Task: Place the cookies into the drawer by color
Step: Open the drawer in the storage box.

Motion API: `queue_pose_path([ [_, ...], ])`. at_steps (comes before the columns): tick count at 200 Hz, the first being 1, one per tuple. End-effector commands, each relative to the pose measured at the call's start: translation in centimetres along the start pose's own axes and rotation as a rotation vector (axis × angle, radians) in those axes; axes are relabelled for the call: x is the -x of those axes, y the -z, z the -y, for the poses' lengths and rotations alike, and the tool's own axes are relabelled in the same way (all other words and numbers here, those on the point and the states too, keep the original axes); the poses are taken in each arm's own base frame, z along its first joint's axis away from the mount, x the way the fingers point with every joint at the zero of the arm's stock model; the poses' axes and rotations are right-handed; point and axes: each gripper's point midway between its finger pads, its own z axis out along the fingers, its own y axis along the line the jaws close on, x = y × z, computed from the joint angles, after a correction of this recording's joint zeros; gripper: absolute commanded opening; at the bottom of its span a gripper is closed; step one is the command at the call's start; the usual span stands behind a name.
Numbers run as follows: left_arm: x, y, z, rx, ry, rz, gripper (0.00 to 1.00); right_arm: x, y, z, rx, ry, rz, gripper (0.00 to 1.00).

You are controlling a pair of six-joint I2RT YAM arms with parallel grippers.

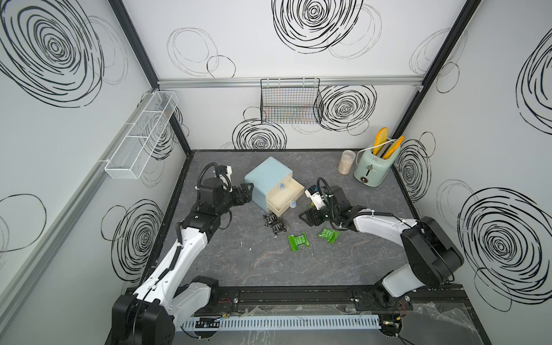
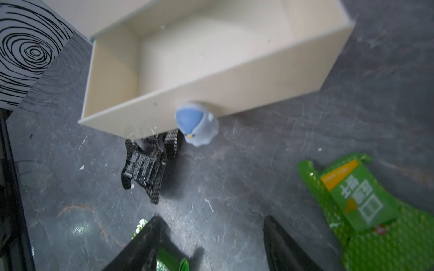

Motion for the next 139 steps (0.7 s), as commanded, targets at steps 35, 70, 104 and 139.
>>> queue_pose_path([
  [35,-8.5,0.7,3.8,-0.107,0.014,-0.14,0.81,-5.2,0.4,-1.6,0.096,-0.124,-0.121,0.6],
  [70,-14.2,0.2,5.4,-0.173,0.028,-0.235,0.79,-6.9,-0.2,-2.0,0.121,-0.149,-0.166,0.53],
  [104,-18.1,-0.2,6.0,-0.2,0.03,-0.307,0.75,-7.4,-0.8,-2.8,0.151,-0.144,-0.18,0.53],
  [139,-20.3,-0.5,6.9,-0.216,0.004,-0.352,0.7,-7.4,-1.4,-3.2,0.177,-0.145,-0.198,0.53],
])
